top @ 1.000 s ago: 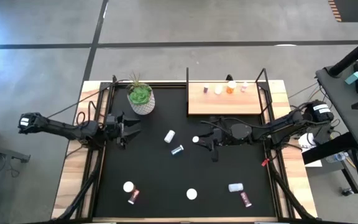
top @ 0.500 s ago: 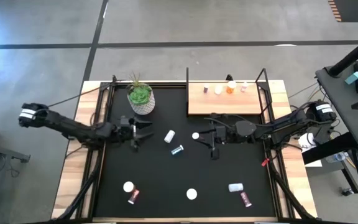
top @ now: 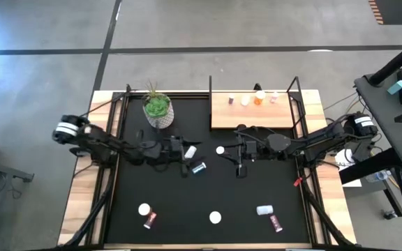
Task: Pick and place medicine bottles onto shelf by color
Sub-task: Put the right blue pill bottle on the shelf aligned with the other blue pill bottle
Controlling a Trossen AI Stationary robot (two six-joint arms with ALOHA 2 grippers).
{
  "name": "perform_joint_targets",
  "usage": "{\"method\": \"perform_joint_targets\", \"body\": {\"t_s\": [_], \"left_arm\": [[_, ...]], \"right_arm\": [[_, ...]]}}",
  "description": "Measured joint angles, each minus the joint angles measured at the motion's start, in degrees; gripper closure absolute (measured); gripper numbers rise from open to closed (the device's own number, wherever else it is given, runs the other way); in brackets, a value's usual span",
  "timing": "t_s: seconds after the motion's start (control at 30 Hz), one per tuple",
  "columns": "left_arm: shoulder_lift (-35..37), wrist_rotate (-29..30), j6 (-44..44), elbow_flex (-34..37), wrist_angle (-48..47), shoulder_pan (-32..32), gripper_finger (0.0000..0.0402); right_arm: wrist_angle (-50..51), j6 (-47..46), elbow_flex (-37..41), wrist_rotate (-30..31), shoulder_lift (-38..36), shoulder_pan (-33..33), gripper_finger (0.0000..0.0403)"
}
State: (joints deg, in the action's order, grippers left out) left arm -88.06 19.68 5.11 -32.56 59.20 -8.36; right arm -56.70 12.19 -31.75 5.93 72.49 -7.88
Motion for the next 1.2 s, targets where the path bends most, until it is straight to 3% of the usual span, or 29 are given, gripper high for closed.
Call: {"method": "perform_joint_targets", "body": {"t_s": [0.27, 0.5, 0.9, 1.2], "left_arm": [[-10.51, -0.65, -7.4, -10.1, 6.32, -0.11, 0.0132], [-13.09, -5.23, -9.02, -15.11, 6.8, -0.09, 0.0138], [-13.11, -8.57, -8.63, -17.08, 6.29, 0.0, 0.0243], [-13.11, -8.5, -8.55, -17.66, 5.73, 0.02, 0.0263]], "right_arm": [[-1.12, 0.44, 0.0, -0.09, 0.0, 0.0, 0.0291], [-1.22, 0.39, 0.0, -0.13, 0.0, 0.0, 0.0294], [-2.43, 0.4, 0.02, -0.37, 0.0, -0.02, 0.0294], [-2.71, -0.3, 0.02, -0.35, 0.0, -0.02, 0.0291]]}}
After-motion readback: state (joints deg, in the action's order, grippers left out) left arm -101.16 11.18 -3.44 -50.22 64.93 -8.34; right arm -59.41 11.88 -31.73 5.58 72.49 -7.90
